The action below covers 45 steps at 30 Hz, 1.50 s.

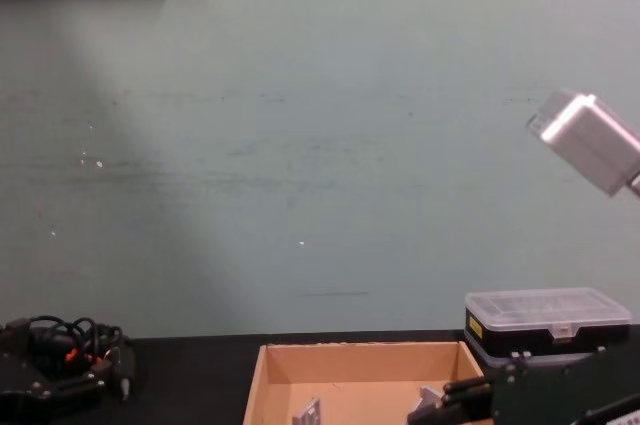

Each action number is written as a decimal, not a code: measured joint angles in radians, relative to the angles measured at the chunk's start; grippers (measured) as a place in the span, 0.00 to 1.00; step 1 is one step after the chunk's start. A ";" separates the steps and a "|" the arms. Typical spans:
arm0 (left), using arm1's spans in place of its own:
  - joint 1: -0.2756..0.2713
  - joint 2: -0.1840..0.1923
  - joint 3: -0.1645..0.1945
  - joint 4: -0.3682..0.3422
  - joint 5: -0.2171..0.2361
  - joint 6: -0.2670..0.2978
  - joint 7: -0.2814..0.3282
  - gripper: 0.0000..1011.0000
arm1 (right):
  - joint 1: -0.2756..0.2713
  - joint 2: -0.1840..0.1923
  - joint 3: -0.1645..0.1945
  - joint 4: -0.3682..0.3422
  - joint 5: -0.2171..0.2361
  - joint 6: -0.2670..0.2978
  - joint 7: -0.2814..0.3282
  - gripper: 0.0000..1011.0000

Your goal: Use one hand to pick up the angle iron from the table and place it into the box.

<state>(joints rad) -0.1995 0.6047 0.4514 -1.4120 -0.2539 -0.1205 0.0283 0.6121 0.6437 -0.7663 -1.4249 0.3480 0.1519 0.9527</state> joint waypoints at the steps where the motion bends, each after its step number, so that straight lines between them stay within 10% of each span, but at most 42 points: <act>1: 0.000 0.000 0.000 0.000 0.000 0.000 0.000 0.99 | 0.001 -0.001 -0.005 0.003 -0.002 0.000 -0.001 0.99; 45: 0.000 0.000 0.000 0.000 0.000 0.000 0.000 0.99 | 0.043 -0.128 -0.090 0.218 -0.050 -0.034 -0.030 0.99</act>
<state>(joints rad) -0.1995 0.6047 0.4514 -1.4120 -0.2539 -0.1205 0.0283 0.6550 0.5157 -0.8563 -1.2064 0.2979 0.1176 0.9231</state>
